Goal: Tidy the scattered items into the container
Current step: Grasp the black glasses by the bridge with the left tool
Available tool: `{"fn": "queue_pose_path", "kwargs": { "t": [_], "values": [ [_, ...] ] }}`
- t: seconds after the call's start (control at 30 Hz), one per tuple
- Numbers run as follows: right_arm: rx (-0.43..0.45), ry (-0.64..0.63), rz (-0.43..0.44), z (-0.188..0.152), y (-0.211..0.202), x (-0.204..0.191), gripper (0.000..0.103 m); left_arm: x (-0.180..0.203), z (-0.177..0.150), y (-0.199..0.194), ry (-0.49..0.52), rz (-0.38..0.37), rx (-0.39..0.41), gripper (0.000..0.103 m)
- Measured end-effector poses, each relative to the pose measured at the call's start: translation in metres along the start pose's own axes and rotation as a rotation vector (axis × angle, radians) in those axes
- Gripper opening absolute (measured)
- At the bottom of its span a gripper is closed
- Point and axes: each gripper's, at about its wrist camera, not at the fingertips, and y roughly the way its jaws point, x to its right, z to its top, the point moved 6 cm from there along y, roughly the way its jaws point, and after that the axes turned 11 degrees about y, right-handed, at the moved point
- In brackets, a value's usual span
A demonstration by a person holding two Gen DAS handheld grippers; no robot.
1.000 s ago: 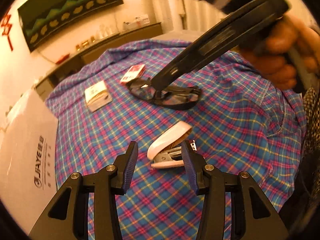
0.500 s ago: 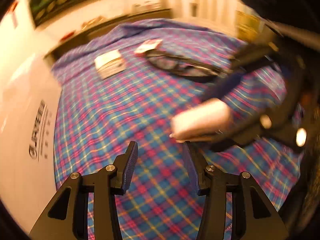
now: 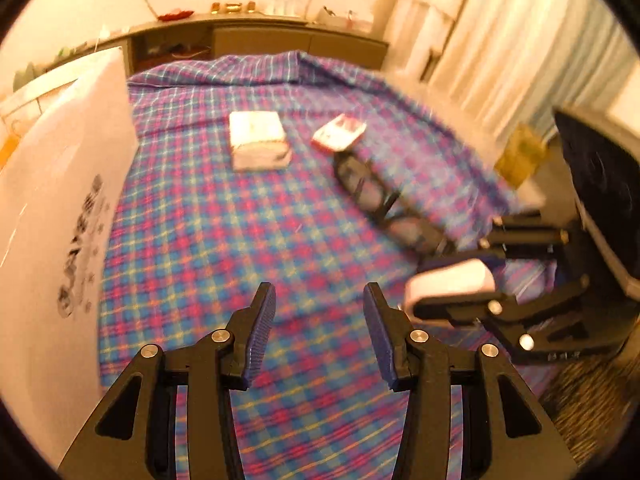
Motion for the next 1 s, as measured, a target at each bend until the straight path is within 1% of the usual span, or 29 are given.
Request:
{"fn": "queue_pose_path", "kwargs": {
  "t": [0.1,0.17,0.3,0.4,0.5,0.53,0.6,0.67,0.8,0.83,0.9,0.93,1.0],
  "values": [
    [0.059,0.056,-0.028,0.003,-0.029,0.021,0.027,0.006,0.019,0.013,-0.087,-0.073,0.003,0.053],
    [0.082,0.112,-0.055,0.003,-0.04,0.041,0.027,0.012,0.028,0.029,-0.124,-0.1,-0.008,0.055],
    [0.079,0.235,-0.099,-0.001,-0.04,0.079,0.027,0.026,0.039,0.068,-0.181,-0.096,-0.063,0.056],
    [0.081,0.28,-0.118,-0.003,-0.044,0.094,0.027,0.034,0.048,0.087,-0.248,-0.114,-0.079,0.057],
    [0.097,0.3,-0.127,-0.005,-0.052,0.105,0.027,0.04,0.058,0.095,-0.29,-0.127,-0.079,0.059],
    [0.102,0.307,-0.129,-0.006,-0.054,0.109,0.027,0.041,0.06,0.099,-0.291,-0.117,-0.087,0.059],
    [0.108,0.321,-0.135,-0.006,-0.057,0.115,0.027,0.04,0.061,0.109,-0.279,-0.062,-0.128,0.059],
    [0.107,0.332,-0.139,-0.007,-0.058,0.12,0.027,0.039,0.067,0.113,-0.261,-0.023,-0.112,0.059],
    [0.088,0.345,-0.145,-0.011,-0.052,0.128,0.027,0.033,0.076,0.119,-0.252,-0.003,-0.078,0.059],
    [0.083,0.349,-0.145,-0.012,-0.05,0.13,0.027,0.033,0.077,0.12,-0.231,0.011,-0.072,0.056],
    [0.076,0.361,-0.144,-0.013,-0.047,0.134,0.027,0.036,0.078,0.123,-0.161,0.073,-0.07,0.044],
    [0.076,0.365,-0.141,-0.014,-0.047,0.134,0.027,0.039,0.078,0.123,-0.137,0.073,-0.064,0.039],
    [0.079,0.369,-0.137,-0.014,-0.048,0.134,0.027,0.044,0.076,0.123,-0.115,0.065,-0.066,0.037]
  ]
}}
